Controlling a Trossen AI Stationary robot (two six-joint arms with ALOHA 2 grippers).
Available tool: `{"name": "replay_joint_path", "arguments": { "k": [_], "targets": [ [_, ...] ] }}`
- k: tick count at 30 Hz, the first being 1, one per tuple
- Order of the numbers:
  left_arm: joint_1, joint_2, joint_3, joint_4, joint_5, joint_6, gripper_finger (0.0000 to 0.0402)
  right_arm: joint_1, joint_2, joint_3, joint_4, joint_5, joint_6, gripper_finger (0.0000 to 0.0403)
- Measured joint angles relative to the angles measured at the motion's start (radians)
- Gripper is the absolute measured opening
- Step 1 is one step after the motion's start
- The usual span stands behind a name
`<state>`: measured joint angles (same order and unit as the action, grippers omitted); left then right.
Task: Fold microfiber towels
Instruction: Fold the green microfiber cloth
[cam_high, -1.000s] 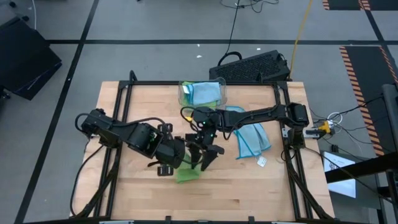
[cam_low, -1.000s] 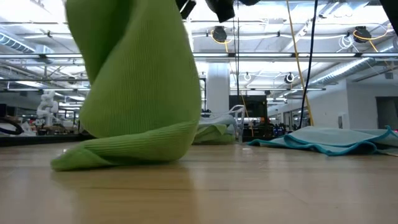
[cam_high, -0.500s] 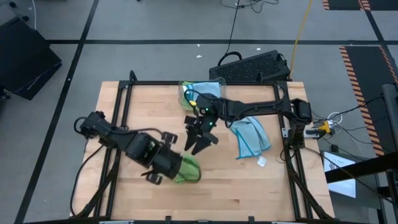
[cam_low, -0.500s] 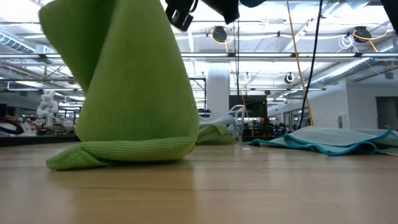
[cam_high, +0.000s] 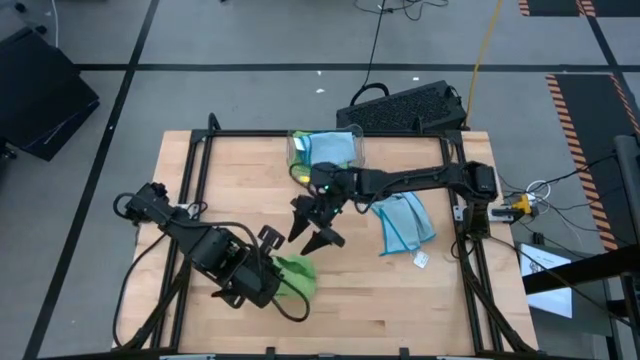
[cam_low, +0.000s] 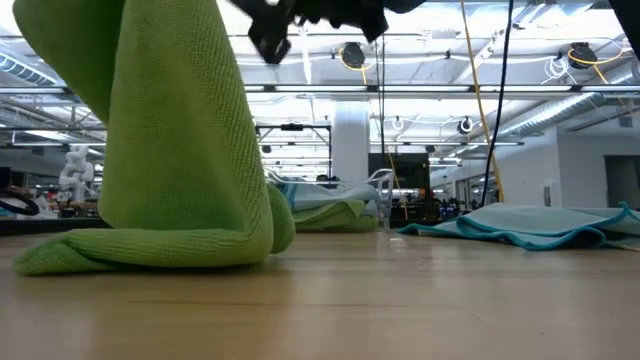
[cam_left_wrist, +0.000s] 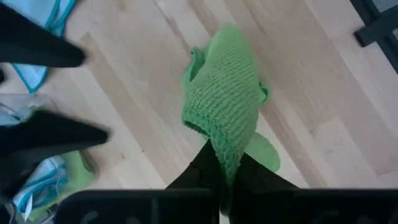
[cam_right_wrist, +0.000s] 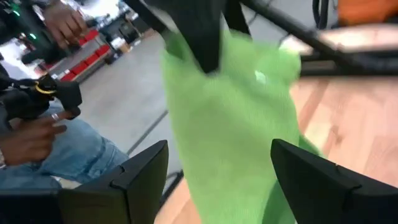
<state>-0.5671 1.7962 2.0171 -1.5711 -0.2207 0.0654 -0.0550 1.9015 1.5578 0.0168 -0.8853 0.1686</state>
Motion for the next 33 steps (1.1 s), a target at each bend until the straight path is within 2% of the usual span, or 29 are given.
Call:
{"name": "replay_joint_path", "arguments": {
  "k": [9, 18, 23, 33],
  "targets": [
    [-0.008, 0.000, 0.000, 0.000, -0.009, -0.028, 0.0005, 0.003, 0.146, 0.000, 0.017, 0.027, -0.026, 0.0274],
    [-0.018, 0.000, 0.000, 0.000, -0.004, -0.074, 0.0005, 0.003, 0.308, -0.001, 0.149, 0.043, 0.120, 0.0274],
    [-0.018, 0.000, 0.000, 0.000, 0.000, -0.095, 0.0005, 0.004, 0.328, -0.001, 0.178, 0.178, 0.158, 0.0274],
    [-0.018, 0.000, 0.000, 0.000, 0.002, -0.097, 0.0005, 0.035, 0.337, 0.001, 0.223, 0.210, 0.155, 0.0274]
  ]
}}
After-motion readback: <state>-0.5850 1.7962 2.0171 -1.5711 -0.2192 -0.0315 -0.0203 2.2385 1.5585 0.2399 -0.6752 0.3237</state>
